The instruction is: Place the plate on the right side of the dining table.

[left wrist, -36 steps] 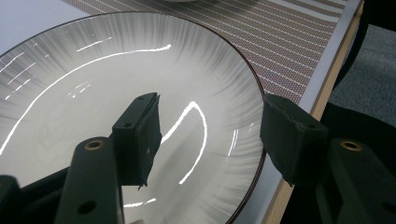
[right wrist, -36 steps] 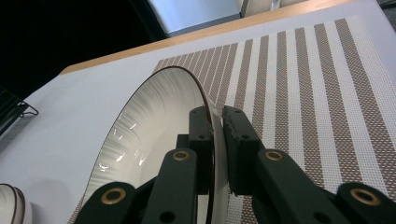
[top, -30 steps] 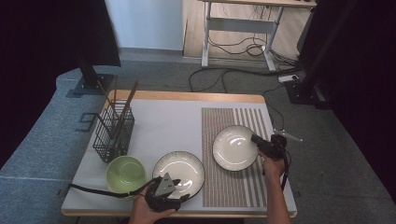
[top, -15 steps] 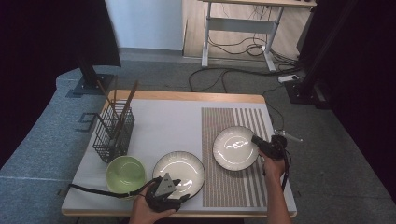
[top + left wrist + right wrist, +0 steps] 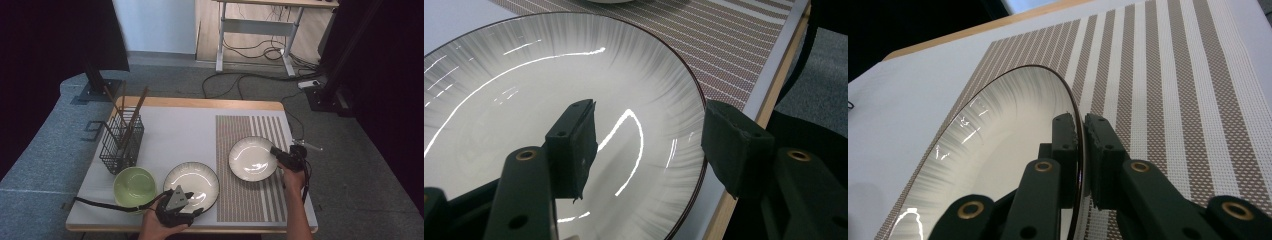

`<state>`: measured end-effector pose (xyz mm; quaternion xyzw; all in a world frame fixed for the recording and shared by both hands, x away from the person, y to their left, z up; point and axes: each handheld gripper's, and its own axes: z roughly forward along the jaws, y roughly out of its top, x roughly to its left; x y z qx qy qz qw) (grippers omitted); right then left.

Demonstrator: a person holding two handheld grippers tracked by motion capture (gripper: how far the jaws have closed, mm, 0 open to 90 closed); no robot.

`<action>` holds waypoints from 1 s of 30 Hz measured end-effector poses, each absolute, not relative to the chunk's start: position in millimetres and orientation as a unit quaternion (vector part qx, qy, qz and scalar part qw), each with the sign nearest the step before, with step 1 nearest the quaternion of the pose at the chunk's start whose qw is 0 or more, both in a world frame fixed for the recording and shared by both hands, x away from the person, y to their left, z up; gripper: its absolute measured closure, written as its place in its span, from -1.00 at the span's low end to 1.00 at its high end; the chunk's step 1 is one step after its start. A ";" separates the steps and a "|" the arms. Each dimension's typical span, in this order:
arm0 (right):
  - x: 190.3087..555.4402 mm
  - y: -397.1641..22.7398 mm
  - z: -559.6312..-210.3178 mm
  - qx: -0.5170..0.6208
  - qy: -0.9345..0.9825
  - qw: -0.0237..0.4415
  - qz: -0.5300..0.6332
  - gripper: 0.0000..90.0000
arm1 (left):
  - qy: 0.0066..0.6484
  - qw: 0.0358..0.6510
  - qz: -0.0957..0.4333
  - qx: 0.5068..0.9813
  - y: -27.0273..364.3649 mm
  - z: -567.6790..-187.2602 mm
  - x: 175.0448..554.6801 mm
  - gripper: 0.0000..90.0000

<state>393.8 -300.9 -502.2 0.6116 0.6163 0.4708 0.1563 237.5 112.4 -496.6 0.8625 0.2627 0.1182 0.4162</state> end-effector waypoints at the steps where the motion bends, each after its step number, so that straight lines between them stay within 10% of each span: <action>1: 393.9 -301.6 -503.0 0.612 0.617 0.155 0.469 0.86 | 0.263 0.416 0.118 0.863 112.4 -496.6 237.5 -0.14; 30: 396.4 -300.0 -517.5 0.622 0.657 0.180 0.386 0.69 | 0.261 0.415 0.118 0.863 112.9 -496.2 237.3 -0.14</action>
